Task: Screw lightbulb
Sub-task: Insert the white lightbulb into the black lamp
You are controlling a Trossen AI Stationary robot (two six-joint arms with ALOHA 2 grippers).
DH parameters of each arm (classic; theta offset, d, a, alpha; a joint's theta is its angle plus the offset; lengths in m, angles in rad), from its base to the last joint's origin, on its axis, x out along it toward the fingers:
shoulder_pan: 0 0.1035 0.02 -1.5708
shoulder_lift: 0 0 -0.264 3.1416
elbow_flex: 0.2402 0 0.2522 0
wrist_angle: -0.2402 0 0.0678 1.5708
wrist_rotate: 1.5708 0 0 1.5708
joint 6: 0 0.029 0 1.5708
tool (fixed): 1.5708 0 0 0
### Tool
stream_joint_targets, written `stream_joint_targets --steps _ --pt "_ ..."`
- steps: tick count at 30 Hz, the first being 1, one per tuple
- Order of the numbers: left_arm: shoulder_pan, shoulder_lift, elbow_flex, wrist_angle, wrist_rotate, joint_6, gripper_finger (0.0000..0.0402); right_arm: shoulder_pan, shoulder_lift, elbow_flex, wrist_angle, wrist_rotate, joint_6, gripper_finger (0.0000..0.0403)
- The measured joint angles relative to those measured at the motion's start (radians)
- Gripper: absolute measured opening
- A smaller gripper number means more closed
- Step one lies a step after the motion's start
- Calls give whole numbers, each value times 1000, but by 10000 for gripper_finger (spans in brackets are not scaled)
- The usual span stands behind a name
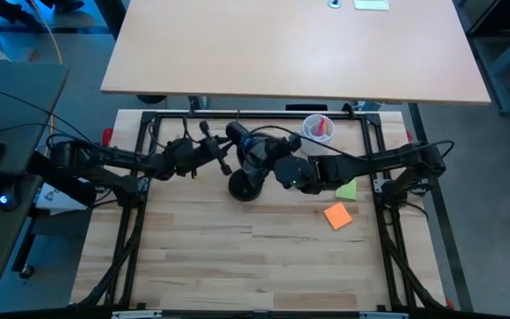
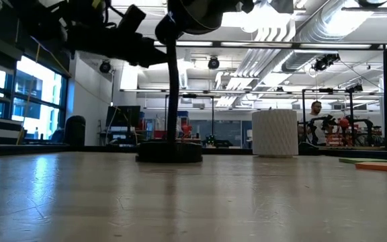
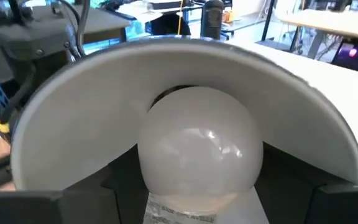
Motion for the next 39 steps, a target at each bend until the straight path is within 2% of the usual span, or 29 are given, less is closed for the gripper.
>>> stream_joint_targets --steps 2,4,8,11,14,19,27,32,39 --pt "25 0 -10 -3 -8 -47 0 2 0 0 0 4 -52 237" --pt "78 -7 -13 -13 35 -111 0 7 0 0 -2 12 -114 237" --pt "217 -13 -15 25 297 -260 0 14 0 0 0 17 -207 237" --pt "307 -12 -14 116 493 -361 0 14 0 0 1 18 -244 237" --pt "371 -12 6 175 592 -473 2 12 0 0 1 19 -263 237" --pt "418 -12 78 130 720 -571 4 5 0 0 0 18 -315 237" --pt "397 -7 148 19 780 -610 1 5 10 2 -16 20 -610 237" --pt "361 -6 148 18 760 -609 1 9 48 6 -4 23 -760 237" --pt "322 -6 148 1 753 -600 1 23 70 2 35 64 -875 237"
